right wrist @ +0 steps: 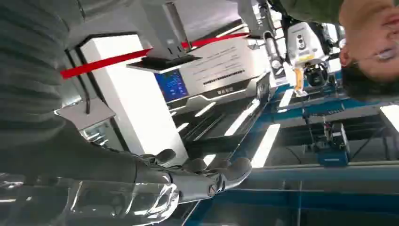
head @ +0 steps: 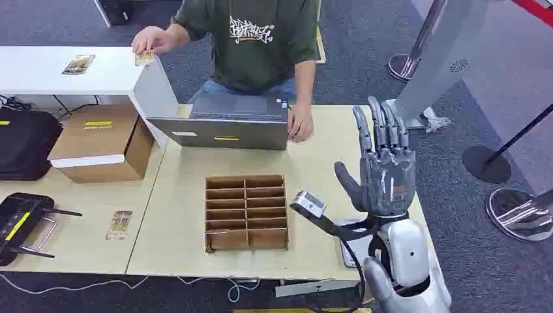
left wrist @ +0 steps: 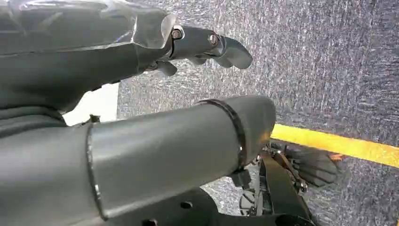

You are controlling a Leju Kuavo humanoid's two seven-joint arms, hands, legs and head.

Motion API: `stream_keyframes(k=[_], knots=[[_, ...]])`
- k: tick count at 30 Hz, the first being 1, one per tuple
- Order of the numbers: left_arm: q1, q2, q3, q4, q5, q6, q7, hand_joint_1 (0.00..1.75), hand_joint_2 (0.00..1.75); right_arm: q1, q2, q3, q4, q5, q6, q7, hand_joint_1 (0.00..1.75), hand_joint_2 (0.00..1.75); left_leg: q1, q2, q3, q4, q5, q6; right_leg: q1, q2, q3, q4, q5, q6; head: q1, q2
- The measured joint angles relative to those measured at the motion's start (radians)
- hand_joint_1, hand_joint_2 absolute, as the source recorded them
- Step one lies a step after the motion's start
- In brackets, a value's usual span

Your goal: Pass the card to the sensor for recognition and then transmit it.

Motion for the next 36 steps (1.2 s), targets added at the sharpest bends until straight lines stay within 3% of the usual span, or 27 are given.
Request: stream_keyframes(k=[5,12,25,27,32,36], knots=[[-0.003,-0.004,0.0,0.0,0.005,0.005,0.0,0.0,0.0,-0.009,0.002,0.006,0.022,0.006,0.014,0.053,0.0,1.75,0.0,-0.001,0.0,0.0,0.0,0.0,0.0,-0.001,0.0,0.0,-0.001,0.001,0.0,0.0],[0.008,-0.002,0.0,0.0,0.018,0.005,-0.008,0.0,0.0,0.096,-0.002,-0.008,0.032,0.029,0.033,0.113,0.0,1.75,0.0,-0.001,0.0,0.0,-0.002,0.0,0.0,0.0,0.0,0.0,-0.001,0.001,0.0,0.0],[0.005,-0.003,0.0,0.0,0.006,-0.001,-0.011,0.0,0.0,0.035,-0.002,-0.017,0.086,-0.061,0.022,0.007,0.0,1.75,0.0,0.0,-0.001,0.0,-0.001,-0.001,0.0,0.0,0.0,0.001,-0.001,0.001,0.0,0.0],[0.003,-0.003,0.0,0.0,-0.008,-0.006,-0.014,0.0,0.0,-0.029,-0.002,-0.011,0.125,-0.103,0.043,-0.026,0.0,1.75,0.0,0.002,0.0,0.0,-0.001,-0.001,0.0,0.002,-0.001,0.001,0.001,-0.001,0.0,0.0],[-0.028,-0.007,-0.012,0.0,-0.043,-0.02,0.004,0.0,0.0,-0.327,0.037,0.022,0.34,-0.164,0.127,-0.053,0.0,1.75,0.0,0.003,0.0,0.0,0.003,-0.001,0.0,0.002,-0.001,0.001,0.003,-0.002,0.0,0.0],[-0.043,-0.013,-0.022,0.0,-0.042,-0.017,0.004,0.0,0.0,-0.508,0.079,0.06,0.495,-0.209,0.142,-0.07,0.0,1.75,0.0,0.002,0.0,0.0,0.005,-0.002,0.0,0.002,-0.001,0.003,0.004,-0.002,0.0,0.0]])
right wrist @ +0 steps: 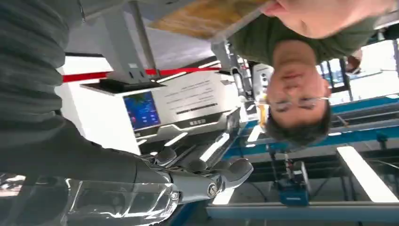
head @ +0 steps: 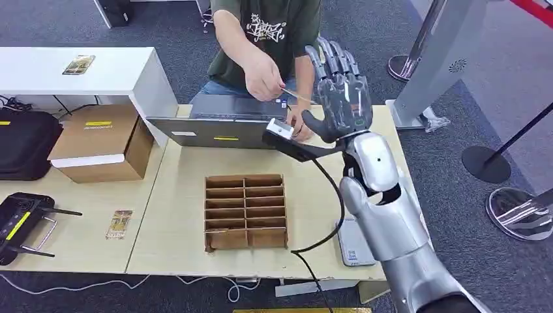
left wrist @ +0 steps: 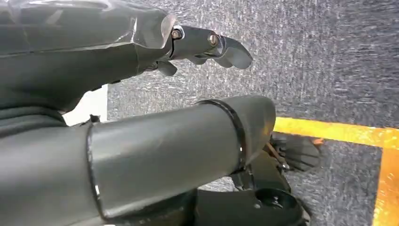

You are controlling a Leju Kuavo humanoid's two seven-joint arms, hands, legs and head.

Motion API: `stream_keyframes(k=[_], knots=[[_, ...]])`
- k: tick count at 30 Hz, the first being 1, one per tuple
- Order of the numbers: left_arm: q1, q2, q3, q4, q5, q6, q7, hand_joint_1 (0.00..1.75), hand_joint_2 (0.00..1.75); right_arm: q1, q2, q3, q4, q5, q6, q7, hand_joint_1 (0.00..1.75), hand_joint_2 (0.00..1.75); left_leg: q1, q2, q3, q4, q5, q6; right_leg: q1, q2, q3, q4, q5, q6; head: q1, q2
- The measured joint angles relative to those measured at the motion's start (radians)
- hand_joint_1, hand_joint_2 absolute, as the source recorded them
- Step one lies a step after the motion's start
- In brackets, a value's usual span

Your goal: Pass the card to the sensor for recognition and then transmit it.

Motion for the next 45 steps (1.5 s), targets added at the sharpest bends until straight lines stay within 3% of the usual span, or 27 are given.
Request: stream_keyframes(k=[7,25,45], knots=[[-0.004,-0.005,-0.005,0.0,0.003,0.0,-0.002,0.0,0.0,-0.111,0.049,0.058,0.126,-0.02,0.011,-0.005,0.0,1.75,0.0,0.0,-0.001,0.0,0.0,0.0,0.0,0.0,-0.001,0.0,0.0,0.0,0.0,0.0],[-0.003,-0.006,-0.016,0.0,0.005,0.0,-0.003,0.0,0.0,-0.138,0.058,0.101,0.191,-0.033,0.021,0.004,0.0,1.75,0.0,-0.001,-0.001,0.0,0.0,0.0,0.0,0.0,-0.001,0.0,0.0,0.0,0.0,0.0],[0.001,-0.006,-0.031,0.0,0.018,0.005,-0.027,0.0,0.0,-0.095,-0.05,0.099,0.163,-0.022,0.009,0.028,0.0,1.75,0.0,0.0,0.0,0.0,0.0,0.0,0.0,0.0,-0.002,0.0,0.0,0.0,0.0,0.0]])
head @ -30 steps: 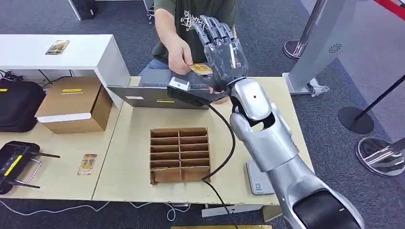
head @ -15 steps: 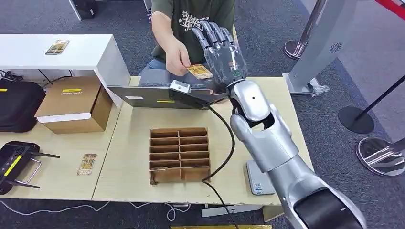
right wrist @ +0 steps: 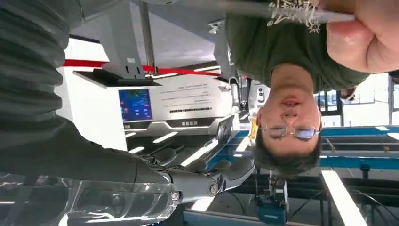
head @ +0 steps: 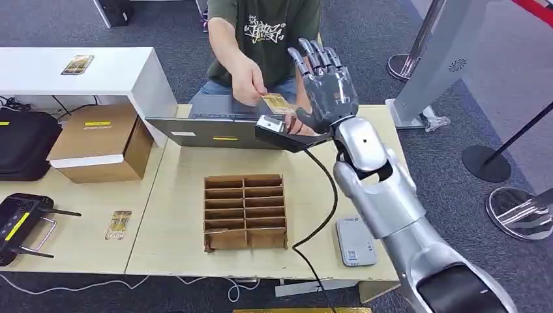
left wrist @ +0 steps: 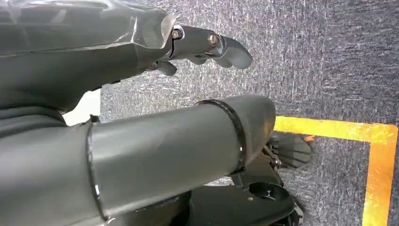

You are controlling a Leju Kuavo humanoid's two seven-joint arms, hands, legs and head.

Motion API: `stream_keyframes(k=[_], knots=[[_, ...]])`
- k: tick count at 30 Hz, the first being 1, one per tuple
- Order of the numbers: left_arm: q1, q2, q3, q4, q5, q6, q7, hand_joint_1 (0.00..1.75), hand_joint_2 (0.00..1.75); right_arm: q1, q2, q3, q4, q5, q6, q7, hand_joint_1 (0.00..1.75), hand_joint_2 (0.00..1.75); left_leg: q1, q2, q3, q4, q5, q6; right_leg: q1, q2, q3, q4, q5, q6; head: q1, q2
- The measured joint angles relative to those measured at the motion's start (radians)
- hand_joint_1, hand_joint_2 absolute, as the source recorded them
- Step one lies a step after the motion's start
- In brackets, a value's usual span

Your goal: Pass the card to the sensor for recognition and then transmit it.

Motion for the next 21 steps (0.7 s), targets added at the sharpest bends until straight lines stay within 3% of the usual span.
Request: stream_keyframes(k=[2,3,4,5,11,12,13,14,15,21], knots=[[0.0,0.0,0.0,0.0,0.0,0.0,0.0,0.0,0.0,0.002,-0.003,-0.002,-0.001,0.0,0.0,0.0,0.02,1.75,0.0,0.0,0.0,0.0,0.0,0.0,0.0,0.0,0.0,0.0,0.0,0.0,0.0,0.0],[0.0,0.0,0.0,0.0,0.0,0.0,0.0,0.0,0.0,0.003,-0.004,-0.003,-0.003,0.0,0.0,0.0,0.52,1.75,0.0,0.0,0.0,0.0,0.0,0.0,0.0,0.0,0.0,0.0,0.0,0.0,0.0,0.0],[0.0,0.0,0.0,0.0,0.0,0.0,0.0,0.0,0.0,0.004,-0.005,-0.005,-0.003,0.0,0.0,0.0,1.47,1.75,0.0,0.0,0.0,0.0,0.0,0.0,0.0,0.0,0.0,0.0,0.0,0.0,0.0,0.0],[0.0,0.0,0.0,0.0,0.0,0.002,-0.002,0.0,0.0,0.004,-0.006,-0.006,-0.003,0.0,0.0,0.0,1.75,1.75,0.0,0.0,0.0,0.0,0.0,0.0,0.0,0.0,0.0,0.0,0.0,0.0,0.0,0.0],[0.001,-0.008,-0.001,0.0,0.006,0.013,-0.013,0.0,0.0,0.01,-0.008,-0.008,-0.003,-0.001,-0.006,-0.003,1.73,1.75,0.0,0.0,0.0,0.0,0.0,0.0,0.0,0.0,0.0,0.0,0.0,0.0,0.0,0.0],[0.001,-0.008,-0.001,0.0,0.006,0.011,-0.011,0.0,0.0,0.01,-0.008,-0.008,-0.003,0.0,-0.007,-0.003,1.47,1.75,0.0,0.0,0.0,0.0,0.0,0.0,0.0,0.0,0.0,0.0,0.0,0.0,0.0,0.0],[0.0,-0.008,-0.001,0.0,0.006,0.01,-0.011,0.0,0.0,0.01,-0.008,-0.008,-0.003,0.0,-0.008,-0.003,0.94,1.75,0.0,0.0,0.0,0.0,0.0,0.0,0.0,0.0,0.0,0.0,0.0,0.0,0.0,0.0],[0.001,-0.009,-0.001,0.0,0.009,0.019,-0.018,0.0,0.0,0.01,-0.008,-0.008,-0.003,0.0,-0.009,-0.005,0.07,1.75,0.0,0.0,0.0,0.0,0.0,0.0,0.0,0.0,0.0,0.0,0.0,0.0,0.0,0.0],[0.002,-0.013,-0.001,0.0,0.013,0.034,-0.03,0.0,0.0,0.011,-0.008,-0.008,-0.003,0.0,-0.011,-0.006,0.0,1.75,0.0,0.0,0.0,0.0,0.0,0.0,0.0,0.0,0.0,0.0,0.0,0.0,0.0,0.0],[0.005,-0.031,-0.001,0.0,0.017,0.063,-0.05,0.0,0.0,0.016,-0.01,-0.009,-0.003,0.002,-0.015,-0.011,0.0,1.75,0.0,0.0,0.0,0.0,0.0,0.0,0.0,0.0,0.0,0.0,0.0,0.0,0.0,0.0]])
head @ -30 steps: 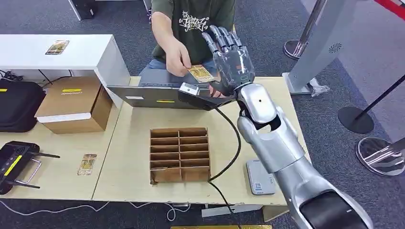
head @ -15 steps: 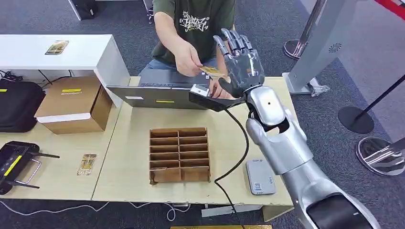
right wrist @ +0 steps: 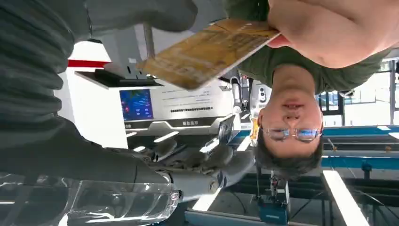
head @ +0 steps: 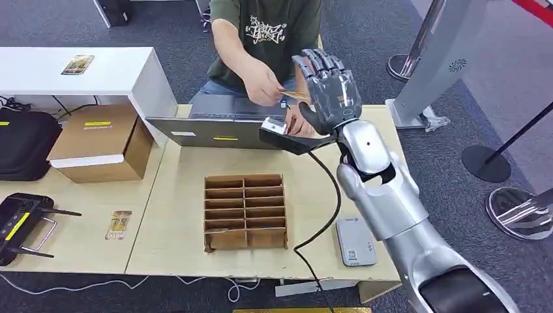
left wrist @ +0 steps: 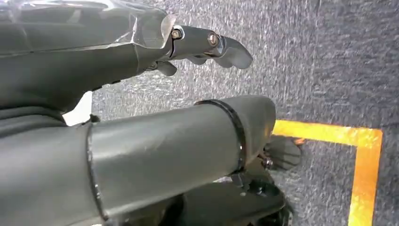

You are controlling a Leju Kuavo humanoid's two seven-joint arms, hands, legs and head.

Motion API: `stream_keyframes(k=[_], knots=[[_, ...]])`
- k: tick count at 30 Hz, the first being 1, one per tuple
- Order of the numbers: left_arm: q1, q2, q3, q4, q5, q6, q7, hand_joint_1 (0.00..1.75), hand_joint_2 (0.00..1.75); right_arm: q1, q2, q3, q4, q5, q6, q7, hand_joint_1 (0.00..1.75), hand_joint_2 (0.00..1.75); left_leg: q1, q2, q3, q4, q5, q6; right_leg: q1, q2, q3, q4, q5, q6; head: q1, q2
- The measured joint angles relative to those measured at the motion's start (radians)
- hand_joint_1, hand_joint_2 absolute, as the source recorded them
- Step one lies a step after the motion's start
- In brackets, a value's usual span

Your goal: Pass the card to the sensor for recognition and then transmit it.

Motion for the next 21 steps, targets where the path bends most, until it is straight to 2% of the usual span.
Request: stream_keyframes(k=[6,11,17,18,19,21], knots=[[0.0,-0.003,0.0,0.0,-0.002,-0.002,0.004,0.0,0.0,0.001,-0.002,-0.003,0.0,0.0,-0.001,-0.001,0.0,1.75,0.0,0.0,0.0,0.0,0.0,0.0,0.0,0.0,0.0,0.0,0.0,0.0,0.0,0.0],[-0.005,0.006,-0.003,0.0,-0.007,-0.053,0.056,0.0,0.0,0.0,-0.002,-0.003,0.0,0.0,0.002,-0.001,0.0,1.75,0.0,0.0,0.0,0.0,0.0,0.0,0.0,0.0,0.0,0.0,0.0,0.0,0.0,0.0],[-0.006,0.015,-0.005,0.0,0.002,-0.057,0.057,0.0,0.0,-0.002,0.0,-0.003,0.0,0.0,0.002,-0.002,0.0,1.75,0.0,0.0,0.0,0.0,0.0,0.0,0.0,0.0,0.0,0.0,0.0,0.0,0.0,0.0],[-0.005,0.016,-0.005,0.0,0.002,-0.058,0.058,0.0,0.0,-0.002,0.0,-0.003,0.0,0.0,0.003,-0.002,0.63,1.75,0.0,0.0,0.0,0.0,0.0,0.0,0.0,0.0,0.0,0.0,0.0,0.0,0.0,0.0],[-0.005,0.017,-0.005,0.0,0.004,-0.06,0.06,0.0,0.0,-0.002,0.0,-0.003,0.0,0.0,0.003,-0.002,1.71,1.75,0.0,0.0,0.0,0.0,0.0,0.0,0.0,0.0,0.0,0.0,0.0,0.0,0.0,0.0],[-0.005,0.018,-0.005,0.0,0.004,-0.062,0.063,0.0,0.0,-0.003,0.0,-0.003,0.0,0.0,0.003,-0.002,1.75,1.75,0.0,0.0,0.0,0.0,0.0,0.0,0.0,0.0,0.0,0.0,0.0,0.0,0.0,0.0]])
